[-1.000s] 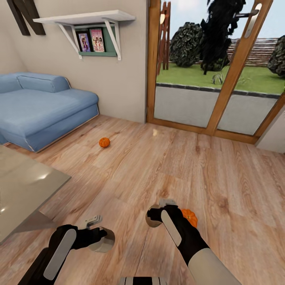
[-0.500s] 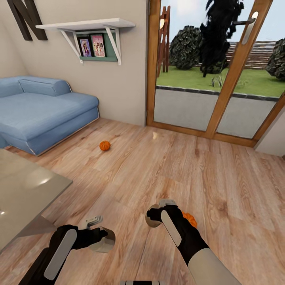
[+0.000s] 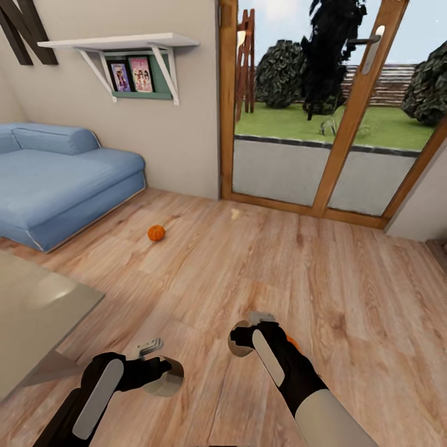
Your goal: Place each of the two pumpkins and all three candles from the living room inside a cabinet in the living room (use any cabinet), then make sure every cabinet is closed, and position the cauldron so it is next to a table in the living room.
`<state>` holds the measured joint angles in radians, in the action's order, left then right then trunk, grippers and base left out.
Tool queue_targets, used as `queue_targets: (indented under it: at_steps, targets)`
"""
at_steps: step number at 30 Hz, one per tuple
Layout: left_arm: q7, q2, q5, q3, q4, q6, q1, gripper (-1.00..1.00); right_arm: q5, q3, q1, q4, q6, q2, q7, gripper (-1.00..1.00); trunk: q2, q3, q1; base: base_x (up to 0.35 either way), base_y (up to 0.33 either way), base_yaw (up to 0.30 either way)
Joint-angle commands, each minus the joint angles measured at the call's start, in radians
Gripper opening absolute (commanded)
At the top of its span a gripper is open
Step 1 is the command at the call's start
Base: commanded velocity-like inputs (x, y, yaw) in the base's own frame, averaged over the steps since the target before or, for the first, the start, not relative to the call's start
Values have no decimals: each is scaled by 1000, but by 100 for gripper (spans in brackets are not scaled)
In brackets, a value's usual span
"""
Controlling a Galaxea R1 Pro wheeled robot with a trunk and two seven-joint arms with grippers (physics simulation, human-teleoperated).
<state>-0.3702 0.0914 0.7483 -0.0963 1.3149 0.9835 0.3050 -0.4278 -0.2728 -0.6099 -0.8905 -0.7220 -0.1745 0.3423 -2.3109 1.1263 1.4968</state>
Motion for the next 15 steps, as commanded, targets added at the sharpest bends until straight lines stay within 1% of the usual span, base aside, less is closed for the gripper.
queue_targets:
  at_steps: [1,5,7,12,15]
  targets:
    - [-10,1,11,-2,1,1,0,-100,-11,-2,-1,-1,-1,0,10,-100,7,-2,-4,0,0,-175]
    - [-10,1,10,-2,1,1,0,-100,-11,-2,-1,-1,0,0,9,-100,35,-12,-19,-5,0,-210]
    - [-10,1,10,-2,1,1,0,-100,-11,-2,-1,-1,0,0,9,-100,49,-17,-27,-96,-50,-243]
    - [-10,1,10,-4,1,1,0,-100,-11,-2,-1,-1,-2,0,8,-100,84,-29,-46,-156,-103,-248]
    - [-10,1,9,-6,1,0,0,-100,-11,-1,-1,-1,-2,0,8,-100,105,-37,-58,-75,-129,-248]
